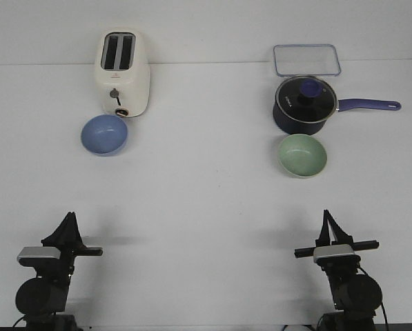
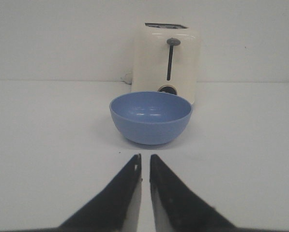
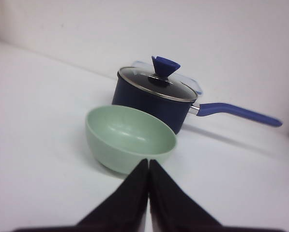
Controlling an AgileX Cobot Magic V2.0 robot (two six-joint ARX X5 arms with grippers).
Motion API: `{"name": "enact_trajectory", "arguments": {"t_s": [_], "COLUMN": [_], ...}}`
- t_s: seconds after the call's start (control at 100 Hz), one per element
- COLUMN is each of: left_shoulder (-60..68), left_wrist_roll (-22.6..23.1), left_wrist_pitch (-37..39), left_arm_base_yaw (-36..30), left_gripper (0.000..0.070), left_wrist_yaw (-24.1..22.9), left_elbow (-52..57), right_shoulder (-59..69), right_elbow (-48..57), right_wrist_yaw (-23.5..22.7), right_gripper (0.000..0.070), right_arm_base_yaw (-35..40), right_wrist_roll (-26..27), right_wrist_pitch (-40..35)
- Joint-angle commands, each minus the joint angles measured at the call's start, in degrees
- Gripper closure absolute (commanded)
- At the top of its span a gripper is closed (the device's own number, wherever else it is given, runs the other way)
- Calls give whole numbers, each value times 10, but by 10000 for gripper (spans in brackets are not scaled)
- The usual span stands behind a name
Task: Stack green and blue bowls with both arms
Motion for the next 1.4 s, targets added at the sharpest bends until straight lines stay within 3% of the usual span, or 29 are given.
{"name": "enact_trajectory", "arguments": {"t_s": [0.0, 0.13, 0.35, 0.47, 0.59, 0.66, 0.79, 0.85, 1.04, 1.31, 1.39], "left_shoulder": [-1, -1, -1, -1, -1, -1, -1, -1, -1, -1, -1], "left_wrist_roll": [6, 6, 7, 6, 6, 7, 6, 7, 7, 6, 7], "left_wrist_pitch": [6, 6, 6, 6, 6, 6, 6, 6, 6, 6, 6], "left_arm_base_yaw": [0, 0, 0, 0, 0, 0, 0, 0, 0, 0, 0], "left_gripper": [685, 685, 685, 685, 685, 685, 685, 685, 685, 685, 685], "left_wrist_yaw": [1, 1, 1, 1, 1, 1, 1, 1, 1, 1, 0], "left_elbow": [-12, -12, -12, -12, -12, -12, -12, -12, -12, -12, -12], "right_shoulder": [0, 0, 55, 158, 292, 373, 514, 574, 747, 922, 952], "right_elbow": [-1, 5, 96, 183, 281, 337, 429, 466, 569, 665, 678], "right_wrist_yaw": [2, 23, 31, 53, 46, 31, -2, -17, -78, -81, -81], "right_gripper": [700, 700, 700, 700, 686, 585, 278, 202, 197, 199, 242], "right_arm_base_yaw": [1, 1, 0, -3, -19, -33, -60, -72, -107, -113, -113], "right_wrist_roll": [146, 265, 340, 339, 332, 330, 312, 298, 284, 255, 249], "right_wrist_pitch": [14, 24, -56, -120, -187, -216, -245, -248, -248, -248, -247]}}
